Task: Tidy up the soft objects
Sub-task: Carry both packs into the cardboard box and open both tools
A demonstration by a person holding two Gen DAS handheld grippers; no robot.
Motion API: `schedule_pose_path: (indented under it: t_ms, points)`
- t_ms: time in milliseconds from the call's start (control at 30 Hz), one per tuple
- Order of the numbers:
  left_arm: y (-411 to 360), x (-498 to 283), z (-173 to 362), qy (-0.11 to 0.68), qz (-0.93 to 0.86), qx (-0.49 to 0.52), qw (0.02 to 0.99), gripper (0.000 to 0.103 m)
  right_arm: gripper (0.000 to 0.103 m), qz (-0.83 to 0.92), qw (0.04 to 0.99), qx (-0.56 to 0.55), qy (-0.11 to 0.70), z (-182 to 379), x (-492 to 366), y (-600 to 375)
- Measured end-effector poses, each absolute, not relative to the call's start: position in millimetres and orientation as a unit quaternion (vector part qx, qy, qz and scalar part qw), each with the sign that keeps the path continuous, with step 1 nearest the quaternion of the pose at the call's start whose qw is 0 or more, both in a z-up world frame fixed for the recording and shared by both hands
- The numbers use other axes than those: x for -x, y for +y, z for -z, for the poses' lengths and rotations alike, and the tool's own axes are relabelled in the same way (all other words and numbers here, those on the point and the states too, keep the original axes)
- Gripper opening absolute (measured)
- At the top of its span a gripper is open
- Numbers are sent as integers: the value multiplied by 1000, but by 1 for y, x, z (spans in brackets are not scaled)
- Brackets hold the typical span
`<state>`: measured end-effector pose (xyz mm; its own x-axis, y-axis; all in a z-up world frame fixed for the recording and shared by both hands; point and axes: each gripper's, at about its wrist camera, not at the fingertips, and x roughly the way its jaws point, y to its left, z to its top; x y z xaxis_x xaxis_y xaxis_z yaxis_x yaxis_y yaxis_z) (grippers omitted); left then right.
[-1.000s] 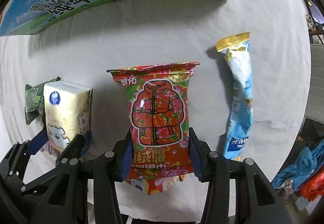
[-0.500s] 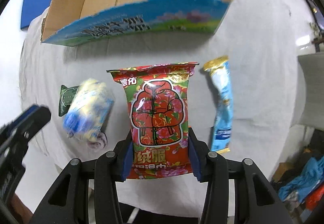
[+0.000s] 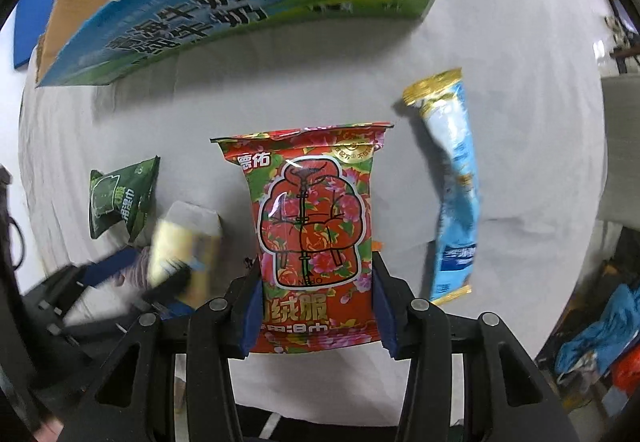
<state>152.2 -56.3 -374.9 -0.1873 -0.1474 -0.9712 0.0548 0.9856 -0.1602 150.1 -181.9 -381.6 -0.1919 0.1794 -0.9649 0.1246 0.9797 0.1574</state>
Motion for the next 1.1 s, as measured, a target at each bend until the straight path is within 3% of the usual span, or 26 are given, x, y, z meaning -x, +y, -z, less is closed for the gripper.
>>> schedule_pose_path:
  t_ms: [200,233,367,533,833,933,1100]
  points:
    - [-89,-138,418,790,108,-21,603,71,49,-2,626,-99,774,389,-149,-186]
    - [-89,-136,423,790,106,-22,603,60,49,0,626,-100,774,388,-148,-188]
    - [-91,-133,419,779,96,-25,619,60,49,4,630,-108,769,380,-147,-198]
    - [-96,-132,361,729,83,-42,678,60,48,-7,652,-118,749,342,-145,-210]
    - [-87,-171,222,637,106,-11,764,60,48,-33,739,-136,659,219,-185,-230]
    - [-84,-205,194,618,110,2,779,60,48,-38,755,-126,642,200,-216,-229]
    - [-73,-277,192,604,99,1,791,60,48,-14,767,-128,628,209,-284,-237]
